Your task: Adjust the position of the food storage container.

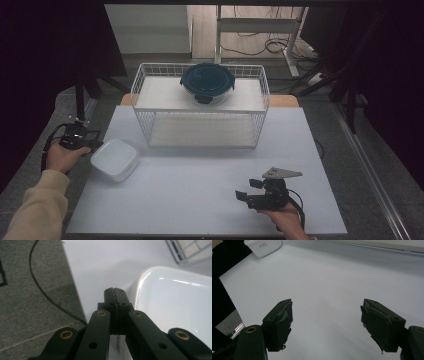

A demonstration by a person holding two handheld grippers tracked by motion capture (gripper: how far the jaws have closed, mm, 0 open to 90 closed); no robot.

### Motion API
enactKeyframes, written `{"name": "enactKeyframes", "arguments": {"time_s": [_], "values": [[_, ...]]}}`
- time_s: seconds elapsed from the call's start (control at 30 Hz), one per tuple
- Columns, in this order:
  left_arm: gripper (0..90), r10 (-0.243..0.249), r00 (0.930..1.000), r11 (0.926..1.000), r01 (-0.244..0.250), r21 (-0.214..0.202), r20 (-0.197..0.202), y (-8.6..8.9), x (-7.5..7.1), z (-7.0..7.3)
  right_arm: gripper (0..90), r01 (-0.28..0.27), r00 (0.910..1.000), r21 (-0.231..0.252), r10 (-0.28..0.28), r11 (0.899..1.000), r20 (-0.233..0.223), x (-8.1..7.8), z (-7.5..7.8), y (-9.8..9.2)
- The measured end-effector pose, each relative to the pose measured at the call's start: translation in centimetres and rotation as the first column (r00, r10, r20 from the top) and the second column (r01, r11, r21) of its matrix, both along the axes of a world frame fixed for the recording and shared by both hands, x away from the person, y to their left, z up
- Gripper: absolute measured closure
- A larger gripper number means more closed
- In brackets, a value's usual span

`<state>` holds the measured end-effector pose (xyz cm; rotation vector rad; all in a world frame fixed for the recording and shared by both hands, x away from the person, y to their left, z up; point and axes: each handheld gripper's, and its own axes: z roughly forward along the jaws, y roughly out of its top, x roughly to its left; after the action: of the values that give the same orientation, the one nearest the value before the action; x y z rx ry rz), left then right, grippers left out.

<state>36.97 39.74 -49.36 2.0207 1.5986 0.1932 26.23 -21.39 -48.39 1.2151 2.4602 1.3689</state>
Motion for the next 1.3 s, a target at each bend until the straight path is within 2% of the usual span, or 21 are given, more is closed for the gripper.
{"name": "enactKeyframes", "arguments": {"time_s": [0.23,0.57,0.67,0.87,0.9,1.0,1.07,1.13,1.17,1.3], "values": [[90.0,-0.068,0.9977,0.9976,0.068,-0.014,-0.003,-3.3,-1.0,0.1,25.1,-0.002,1.0000,0.001,0.002,1.000,-0.001,-0.1,0.1,0.0],[90.0,-0.133,0.9912,0.9908,0.133,-0.027,-0.001,-6.6,-2.4,0.0,25.1,-0.006,0.9999,-0.001,0.006,1.000,-0.008,-0.1,0.0,0.1],[90.0,-0.158,0.9874,0.9869,0.158,-0.030,0.000,-7.4,-2.9,0.0,25.1,-0.005,0.9999,-0.002,0.005,1.000,-0.009,-0.1,0.0,0.1],[90.0,-0.193,0.9811,0.9784,0.193,-0.073,0.009,-9.3,-4.0,-0.1,25.1,-0.003,0.9999,-0.001,0.003,1.000,-0.012,-0.1,0.0,0.1],[90.0,-0.210,0.9776,0.9747,0.210,-0.075,0.008,-9.9,-4.3,-0.1,25.1,-0.004,0.9999,0.000,0.004,1.000,-0.012,-0.1,0.0,0.1],[90.0,-0.226,0.9741,0.9711,0.226,-0.077,0.010,-10.6,-4.6,-0.1,25.1,-0.004,0.9999,0.000,0.004,1.000,-0.012,-0.1,0.0,0.1],[90.0,-0.254,0.9671,0.9645,0.254,-0.072,0.008,-11.5,-5.0,-0.1,25.1,-0.002,0.9999,0.001,0.002,1.000,-0.011,-0.1,0.0,0.1],[90.0,-0.260,0.9655,0.9627,0.260,-0.075,0.011,-11.8,-5.1,-0.1,25.1,-0.001,0.9999,0.002,0.001,1.000,-0.011,-0.1,0.0,0.1],[90.0,-0.272,0.9623,0.9594,0.272,-0.076,0.013,-12.3,-5.3,-0.1,25.1,0.001,0.9999,0.003,-0.001,1.000,-0.012,-0.1,0.0,0.0],[90.0,-0.280,0.9597,0.9564,0.281,-0.080,0.019,-12.7,-5.4,-0.1,25.1,0.003,0.9999,0.004,-0.003,1.000,-0.013,-0.1,0.0,0.0]]}}
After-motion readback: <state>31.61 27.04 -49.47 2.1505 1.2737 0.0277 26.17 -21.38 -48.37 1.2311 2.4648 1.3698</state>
